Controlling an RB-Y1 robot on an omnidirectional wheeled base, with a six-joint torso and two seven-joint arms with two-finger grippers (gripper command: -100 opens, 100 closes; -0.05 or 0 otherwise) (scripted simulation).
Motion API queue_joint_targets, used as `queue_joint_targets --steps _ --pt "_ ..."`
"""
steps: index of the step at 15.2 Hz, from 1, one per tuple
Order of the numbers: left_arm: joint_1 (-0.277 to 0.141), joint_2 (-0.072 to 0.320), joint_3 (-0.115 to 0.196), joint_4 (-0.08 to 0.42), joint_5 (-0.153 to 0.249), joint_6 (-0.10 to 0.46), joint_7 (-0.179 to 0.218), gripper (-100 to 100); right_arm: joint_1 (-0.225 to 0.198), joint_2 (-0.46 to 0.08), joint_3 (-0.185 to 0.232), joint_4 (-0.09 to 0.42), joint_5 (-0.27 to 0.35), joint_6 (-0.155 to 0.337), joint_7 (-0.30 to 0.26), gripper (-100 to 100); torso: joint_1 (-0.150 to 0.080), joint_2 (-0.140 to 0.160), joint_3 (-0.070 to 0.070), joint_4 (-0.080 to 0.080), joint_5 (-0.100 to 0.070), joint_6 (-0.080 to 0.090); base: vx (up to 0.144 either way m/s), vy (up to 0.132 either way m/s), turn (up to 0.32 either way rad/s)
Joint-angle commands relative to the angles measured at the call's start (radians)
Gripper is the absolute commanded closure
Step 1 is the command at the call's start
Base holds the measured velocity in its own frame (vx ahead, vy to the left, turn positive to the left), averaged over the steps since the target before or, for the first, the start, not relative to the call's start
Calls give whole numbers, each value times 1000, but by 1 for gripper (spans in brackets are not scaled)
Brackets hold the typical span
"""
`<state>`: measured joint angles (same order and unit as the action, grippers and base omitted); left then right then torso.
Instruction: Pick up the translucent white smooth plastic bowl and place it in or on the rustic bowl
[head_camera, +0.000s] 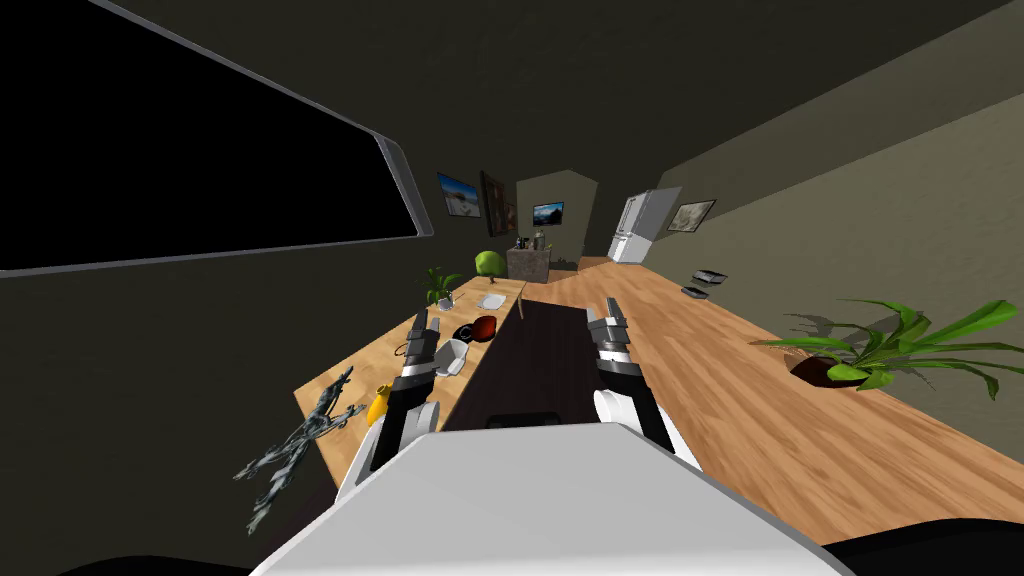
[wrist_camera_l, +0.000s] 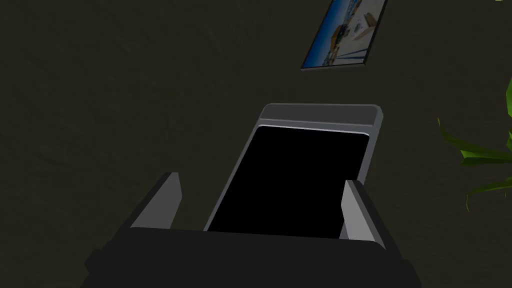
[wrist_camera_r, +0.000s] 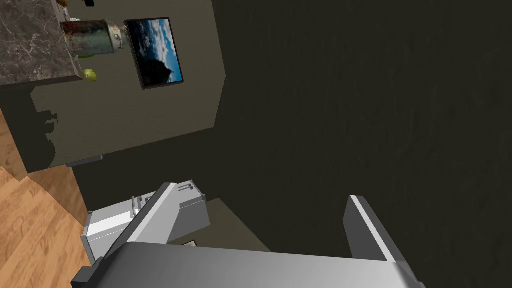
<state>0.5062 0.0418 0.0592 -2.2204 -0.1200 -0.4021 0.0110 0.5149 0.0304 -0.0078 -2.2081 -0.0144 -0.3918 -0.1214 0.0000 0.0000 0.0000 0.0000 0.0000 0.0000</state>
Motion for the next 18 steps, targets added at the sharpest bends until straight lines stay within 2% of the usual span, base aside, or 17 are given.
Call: queue_joint_targets --steps 1,4,5,7,8,9,10,11,12,13,14,15,18 --pt "0 38 1 2 8 24 2 -100 0 0 0 0 0 0 0 0 0 0 0 0 0 0 -7 6 -31" --pt "0 89 3 8 28 84 6 -100 0 0 0 0 0 0 0 0 2 1 1 0 0 0 -21 19 -58" --pt "0 89 3 8 28 84 6 -100 0 0 0 0 0 0 0 0 2 2 1 0 0 0 -27 25 -43" --pt "-1 124 6 14 46 136 10 -100 0 0 0 0 0 0 0 0 2 2 1 0 0 0 -30 24 -60" --pt "-1 124 6 14 46 141 10 -100 0 0 0 0 0 0 0 0 2 2 1 0 0 0 -26 27 -54" --pt "-1 141 7 17 57 173 13 -100 0 0 0 0 0 0 0 0 2 2 1 0 0 0 -29 27 -51" --pt "-1 141 7 17 57 173 13 -100 0 0 0 0 0 0 0 0 2 2 1 0 1 0 -27 25 -40" --pt "-1 159 8 21 69 209 15 -100 0 0 0 0 0 0 0 0 2 2 1 0 1 0 -26 26 -58" --pt "-1 159 8 21 69 209 15 -100 0 0 0 0 0 0 0 0 2 2 1 0 1 0 -21 23 -49" --pt "-1 176 10 24 82 245 18 -100 0 0 0 0 0 0 0 0 2 2 1 0 1 0 -21 21 -64" --pt "-1 176 10 24 82 247 18 -100 0 0 0 0 0 0 0 0 2 2 1 0 0 0 -22 23 -55" --pt "-2 193 12 28 95 279 21 -100 0 0 0 0 0 0 0 0 2 2 1 0 1 0 -27 23 -72" --pt "-2 211 13 33 109 329 24 -100 0 0 0 0 0 0 0 0 2 2 1 0 0 0 -28 23 -60"
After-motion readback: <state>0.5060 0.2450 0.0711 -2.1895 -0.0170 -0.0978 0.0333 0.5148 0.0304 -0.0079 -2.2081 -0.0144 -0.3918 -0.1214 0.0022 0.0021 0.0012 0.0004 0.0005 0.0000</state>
